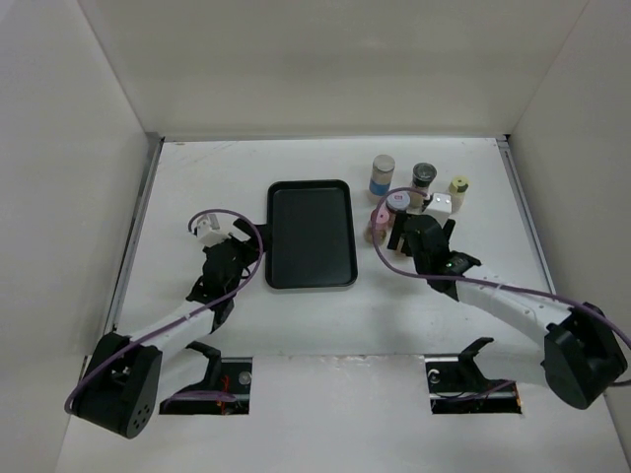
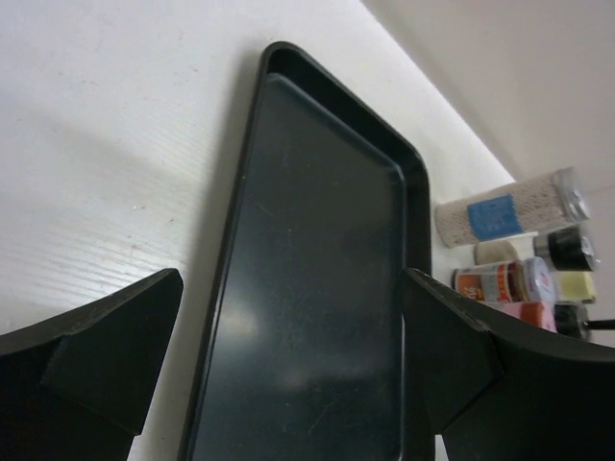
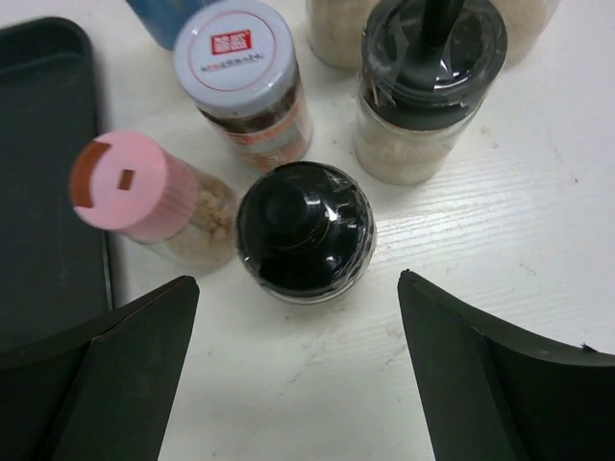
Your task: Organize the condiment bottles
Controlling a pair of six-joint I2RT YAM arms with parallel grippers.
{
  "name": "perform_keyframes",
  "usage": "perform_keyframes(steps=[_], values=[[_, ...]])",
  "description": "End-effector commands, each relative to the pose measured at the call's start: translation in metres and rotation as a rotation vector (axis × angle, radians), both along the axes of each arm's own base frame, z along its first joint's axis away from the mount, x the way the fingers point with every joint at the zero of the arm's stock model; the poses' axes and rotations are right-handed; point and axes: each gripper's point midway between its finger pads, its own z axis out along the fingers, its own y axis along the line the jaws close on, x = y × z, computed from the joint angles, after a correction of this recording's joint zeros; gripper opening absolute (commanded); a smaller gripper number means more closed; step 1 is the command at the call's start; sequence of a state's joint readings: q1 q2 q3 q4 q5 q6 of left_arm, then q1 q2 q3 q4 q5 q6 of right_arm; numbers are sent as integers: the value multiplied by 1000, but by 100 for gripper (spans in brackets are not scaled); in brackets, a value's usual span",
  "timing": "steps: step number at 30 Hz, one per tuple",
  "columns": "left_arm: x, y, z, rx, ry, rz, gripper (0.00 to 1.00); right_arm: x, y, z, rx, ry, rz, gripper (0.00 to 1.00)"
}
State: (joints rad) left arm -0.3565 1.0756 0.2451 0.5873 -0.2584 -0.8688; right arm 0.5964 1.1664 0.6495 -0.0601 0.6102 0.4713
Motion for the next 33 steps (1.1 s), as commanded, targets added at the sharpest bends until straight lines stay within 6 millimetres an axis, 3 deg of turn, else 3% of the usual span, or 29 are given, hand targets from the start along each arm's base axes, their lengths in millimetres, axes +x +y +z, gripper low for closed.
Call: perform_keyframes(steps=[1,9,14,19,22,28,33], values=[[0,-7,38,-27,-157,-35,100,23,6,17,69,-57,-5,91],[-5,-1,43,-48,-201,-21,100,48,5,12,84,-59,-22,88],[-5,12,39,-57,-190,27,100,56,3,6,83,-52,-36,75],[-1,30,16,-65,-95,102,100,50,-3,13,102,-79,-53,54],[0,33,13,-81,-84,112,100,35,-9,26,101,-106,-60,51],[-2,35,14,-85,-92,122,100,-4,19,59,71,-80,79,49],[-2,39,13,-86,-89,133,100,-18,82,89,128,-73,288,49]])
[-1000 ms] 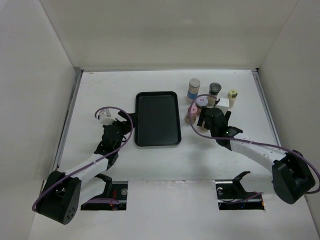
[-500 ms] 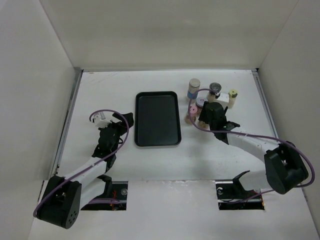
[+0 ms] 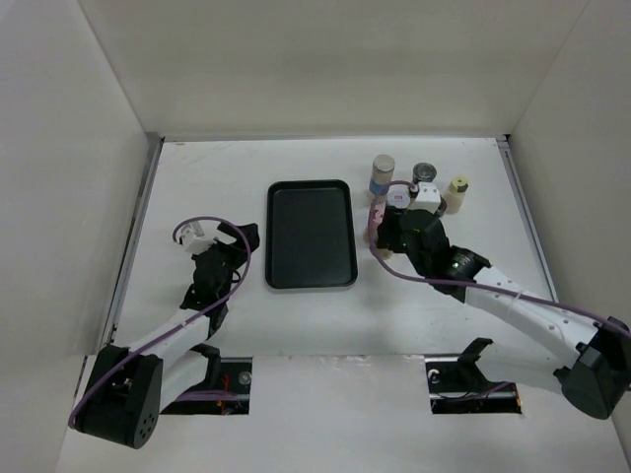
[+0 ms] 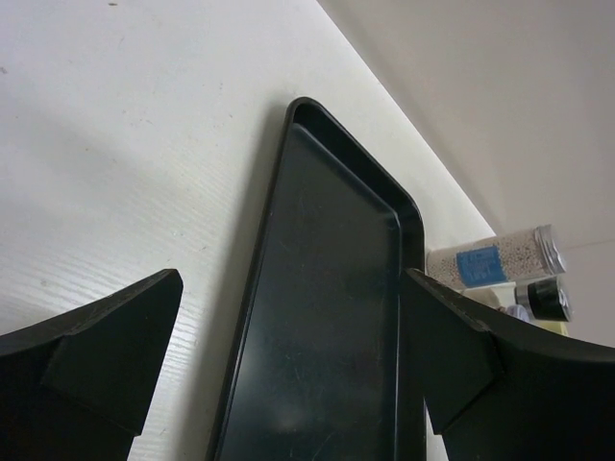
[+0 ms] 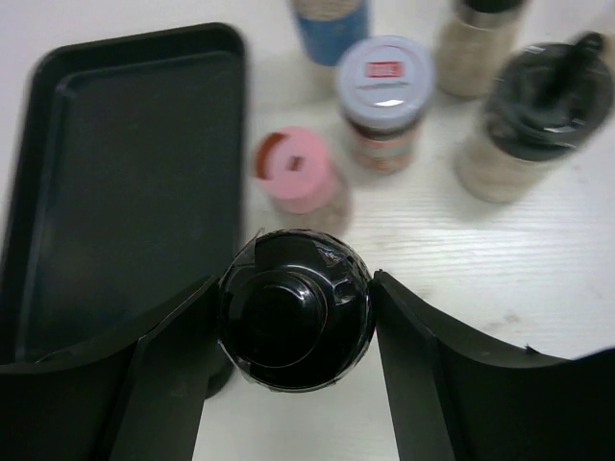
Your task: Organize the condiment bottles
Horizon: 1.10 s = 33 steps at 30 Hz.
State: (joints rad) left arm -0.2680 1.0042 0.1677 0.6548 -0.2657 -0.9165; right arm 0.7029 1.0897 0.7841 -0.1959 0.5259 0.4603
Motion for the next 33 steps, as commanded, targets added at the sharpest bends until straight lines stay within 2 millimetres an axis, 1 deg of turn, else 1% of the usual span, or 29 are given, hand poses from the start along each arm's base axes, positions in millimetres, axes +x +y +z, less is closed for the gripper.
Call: perform_keyframes(steps=[1,3,5,7,9,10,11,13,17,19,21,24,25,28,31,33], values=[[1,8,8,-24,-34,33,100,0,49,40,79,-41,144,49],[0,10,7,-31,-33,41,100,7,85,50,112,-65,226,49],[-1,12,6,-36,-27,48,100,19,120,62,135,-101,294,50],[-1,17,4,-40,-20,64,100,38,153,73,157,-147,337,50],[-1,21,0,-46,-7,75,100,60,183,78,175,-180,364,50],[-1,22,-1,-50,-3,79,100,71,196,78,176,-191,371,50],[-1,22,-2,-54,2,79,100,79,206,78,175,-196,374,50],[-1,23,-3,-57,3,78,100,102,227,75,161,-226,372,50],[-2,18,-2,-58,1,67,100,137,261,67,161,-266,364,50],[-1,16,-3,-56,4,59,100,152,271,60,159,-275,356,50],[0,16,-4,-55,8,59,100,165,277,52,145,-275,333,50],[0,18,-4,-54,8,67,100,177,283,42,116,-279,318,53],[0,18,-5,-54,9,67,100,179,285,37,100,-275,317,53],[0,17,-5,-54,11,63,100,188,283,23,44,-275,292,55],[0,18,-4,-55,8,67,100,189,282,9,10,-266,273,64],[0,18,-5,-56,11,66,100,187,284,5,-1,-260,277,71]])
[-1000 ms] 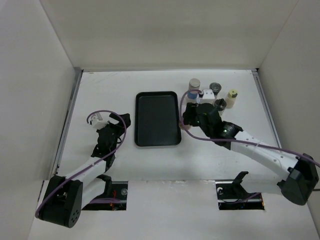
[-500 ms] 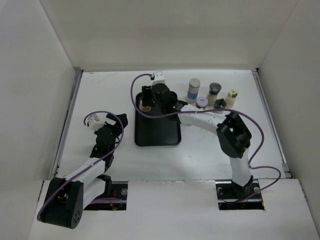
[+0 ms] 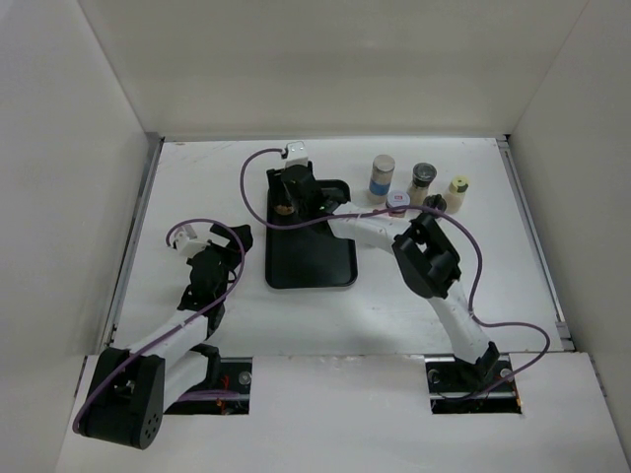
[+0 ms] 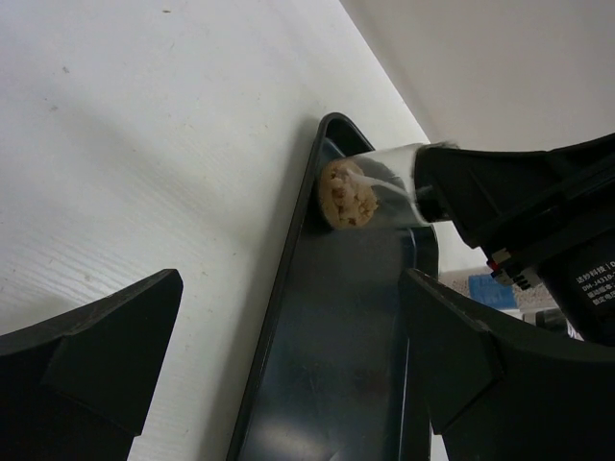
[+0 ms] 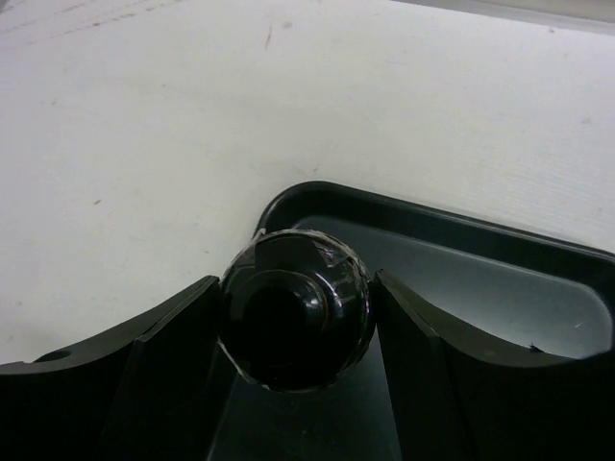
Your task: Organize the condiment bottles
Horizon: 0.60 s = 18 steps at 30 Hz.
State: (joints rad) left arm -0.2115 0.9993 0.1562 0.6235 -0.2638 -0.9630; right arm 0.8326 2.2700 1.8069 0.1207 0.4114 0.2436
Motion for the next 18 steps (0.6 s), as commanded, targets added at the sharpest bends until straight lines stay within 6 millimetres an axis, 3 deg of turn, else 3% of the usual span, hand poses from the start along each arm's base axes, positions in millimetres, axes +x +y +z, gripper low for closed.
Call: perform_keyframes(steps=[1,5,9,11,13,15,17,18], values=[[1,0,4,-18,-23,2,100,10,10,47,64,-116,-25,74],[1,0,5,-17,-28,3,100,4,7,50,78,-104,-17,86],[1,-3,6,-14,-29,-5,100,-18,-3,90,143,-119,37,95],[1,-3,7,-11,-29,-8,100,-36,-16,116,188,-140,59,93],[1,-3,7,-10,-29,-6,100,-51,-39,131,213,-152,59,82],[1,-2,6,-13,-28,-2,100,-61,-72,134,208,-150,21,54],[1,-4,5,-16,-23,-9,100,-69,-110,123,184,-127,-40,34],[1,-5,6,-16,-25,-11,100,-72,-131,114,164,-112,-79,31]])
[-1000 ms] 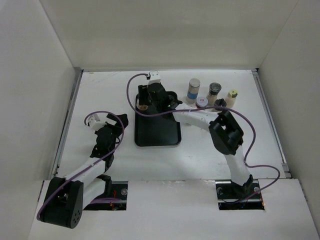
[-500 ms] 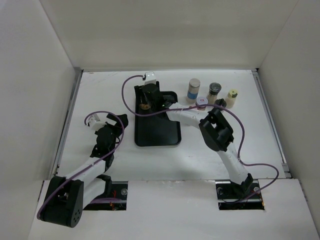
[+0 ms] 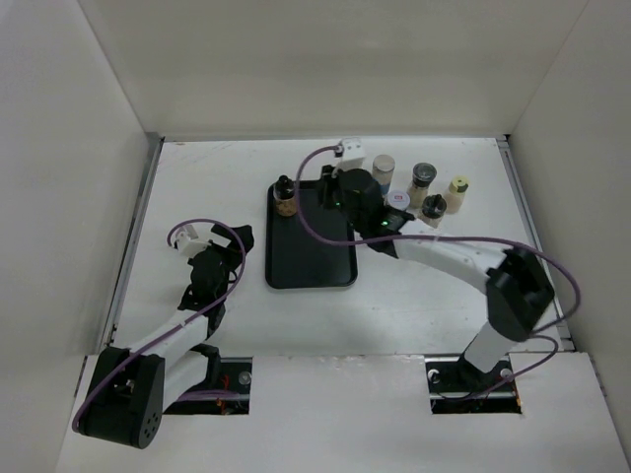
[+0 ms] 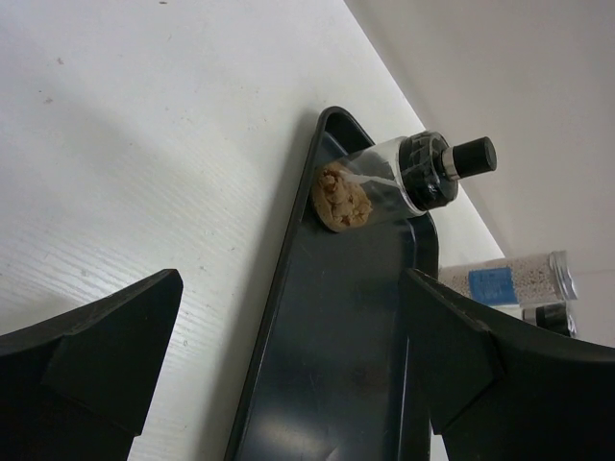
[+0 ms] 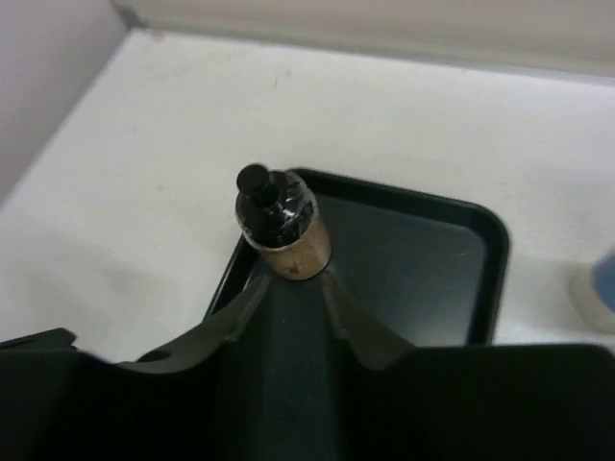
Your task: Organize the condiment bottles
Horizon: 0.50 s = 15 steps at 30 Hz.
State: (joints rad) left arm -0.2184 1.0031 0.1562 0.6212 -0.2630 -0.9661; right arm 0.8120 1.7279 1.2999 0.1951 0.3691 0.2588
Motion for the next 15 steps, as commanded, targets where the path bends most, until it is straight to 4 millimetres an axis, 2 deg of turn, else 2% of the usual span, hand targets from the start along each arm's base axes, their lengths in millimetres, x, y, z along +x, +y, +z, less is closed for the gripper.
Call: perform_keyframes(steps=[1,3,4,5,6,8,12,15], values=[[2,-2,8,-14,-32,-1,100,-1,-66,15,44,-29,-137,30],[1,-1,7,-11,-28,2,100,-6,-104,-3,6,10,-221,37],[2,-1,6,-9,-26,3,100,-9,-119,-10,-13,25,-251,47],[2,-1,4,-9,-20,5,100,-12,-130,-18,-30,38,-271,60],[3,-1,3,-8,-17,5,100,-15,-137,-22,-41,46,-281,70],[4,-2,4,-9,-16,0,100,-19,-146,-33,-68,63,-289,83],[3,1,5,-3,-22,8,100,-19,-156,-50,-91,97,-312,89],[3,0,5,-3,-22,5,100,-17,-159,-60,-111,119,-323,84]])
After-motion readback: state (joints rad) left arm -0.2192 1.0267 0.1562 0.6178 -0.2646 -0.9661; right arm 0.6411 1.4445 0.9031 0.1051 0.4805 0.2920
